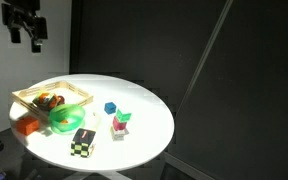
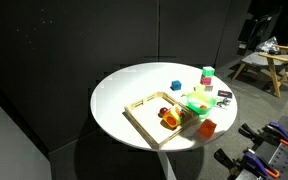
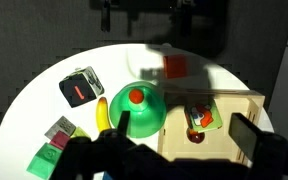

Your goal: Put the black soft cube on the green block

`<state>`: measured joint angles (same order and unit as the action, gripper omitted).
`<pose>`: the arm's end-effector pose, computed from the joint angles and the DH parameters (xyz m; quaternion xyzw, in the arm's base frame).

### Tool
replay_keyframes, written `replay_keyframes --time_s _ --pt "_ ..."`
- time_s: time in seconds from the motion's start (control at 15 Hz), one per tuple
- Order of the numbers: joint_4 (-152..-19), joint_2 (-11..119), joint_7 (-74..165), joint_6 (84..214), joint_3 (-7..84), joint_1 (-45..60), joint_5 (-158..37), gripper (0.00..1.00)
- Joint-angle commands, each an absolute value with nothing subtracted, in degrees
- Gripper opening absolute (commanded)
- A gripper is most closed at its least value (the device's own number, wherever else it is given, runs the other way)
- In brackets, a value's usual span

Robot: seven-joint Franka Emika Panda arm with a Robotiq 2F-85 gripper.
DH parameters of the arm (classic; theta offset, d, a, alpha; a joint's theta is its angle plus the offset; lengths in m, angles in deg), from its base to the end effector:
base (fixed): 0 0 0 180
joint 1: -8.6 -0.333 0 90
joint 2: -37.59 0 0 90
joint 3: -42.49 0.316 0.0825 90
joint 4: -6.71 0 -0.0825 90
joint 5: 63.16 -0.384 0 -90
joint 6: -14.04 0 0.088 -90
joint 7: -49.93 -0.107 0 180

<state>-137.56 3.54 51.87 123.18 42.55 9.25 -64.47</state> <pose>0.3662 -0.0021 0.4771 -0.9999 -0.0078 0.0092 0.0107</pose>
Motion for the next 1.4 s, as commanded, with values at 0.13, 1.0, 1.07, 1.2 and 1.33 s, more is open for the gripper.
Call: replay_keyframes --time_s 0.13,1.0,1.07,1.2,1.33 --pt "-137.5 3.6 51.7 123.1 42.3 9.0 -64.3 1.00" --pt "-134.7 7.0 53.9 123.8 41.6 8.6 -64.7 1.00" --pt "-134.4 7.5 54.6 124.1 41.3 8.5 -64.7 1.00" --pt "-133.8 8.6 56.1 124.6 40.9 8.4 -64.6 1.00" --pt "-133.2 9.7 58.0 125.3 40.4 8.4 -64.5 1.00"
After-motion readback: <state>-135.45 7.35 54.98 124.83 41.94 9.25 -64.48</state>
